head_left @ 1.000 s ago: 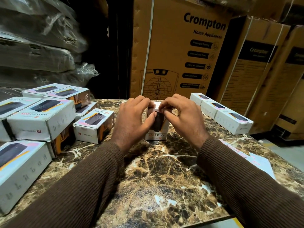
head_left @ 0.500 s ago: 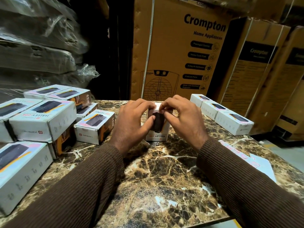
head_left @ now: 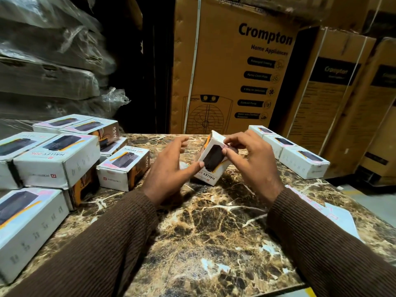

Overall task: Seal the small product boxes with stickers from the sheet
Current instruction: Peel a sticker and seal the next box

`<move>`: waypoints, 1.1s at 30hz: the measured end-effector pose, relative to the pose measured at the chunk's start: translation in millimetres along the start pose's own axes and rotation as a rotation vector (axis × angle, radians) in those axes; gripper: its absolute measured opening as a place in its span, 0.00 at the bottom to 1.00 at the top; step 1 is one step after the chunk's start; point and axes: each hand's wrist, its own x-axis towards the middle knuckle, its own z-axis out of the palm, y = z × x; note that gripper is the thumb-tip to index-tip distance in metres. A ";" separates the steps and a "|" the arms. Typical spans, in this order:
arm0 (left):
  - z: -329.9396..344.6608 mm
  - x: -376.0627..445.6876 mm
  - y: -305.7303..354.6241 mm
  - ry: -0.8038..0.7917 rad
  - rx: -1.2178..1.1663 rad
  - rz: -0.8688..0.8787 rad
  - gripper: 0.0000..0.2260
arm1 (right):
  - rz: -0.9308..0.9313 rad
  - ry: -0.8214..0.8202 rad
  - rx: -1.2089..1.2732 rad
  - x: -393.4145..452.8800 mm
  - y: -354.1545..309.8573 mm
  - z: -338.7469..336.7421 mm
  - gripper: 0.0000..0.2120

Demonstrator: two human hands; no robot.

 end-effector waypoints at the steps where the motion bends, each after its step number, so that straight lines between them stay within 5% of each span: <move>1: 1.9 -1.1 -1.2 -0.070 -0.062 -0.063 0.37 | 0.006 0.015 0.014 -1.7 1.8 -0.6 0.08; 4: 11.6 -3.8 0.0 -0.208 -0.206 -0.153 0.39 | -0.019 0.032 -0.013 -7.3 3.2 0.8 0.07; 12: 10.8 3.1 -0.2 -0.098 -0.364 -0.192 0.29 | 0.080 0.036 0.147 -13.7 6.8 -7.3 0.11; 17: -0.7 0.0 7.0 -0.028 -0.570 -0.178 0.22 | 0.289 -0.122 0.346 -18.2 10.5 -12.1 0.16; 24: 1.3 -1.0 8.9 -0.106 -0.566 -0.220 0.16 | 0.239 -0.339 0.297 -21.0 7.5 -8.1 0.17; 30: 7.3 1.9 -1.1 -0.029 -0.300 -0.165 0.17 | 0.287 -0.321 0.248 -22.5 8.4 -5.0 0.12; 33: 5.9 -1.4 5.7 0.085 -0.036 0.006 0.13 | 0.335 -0.281 0.165 -23.3 14.2 -2.5 0.11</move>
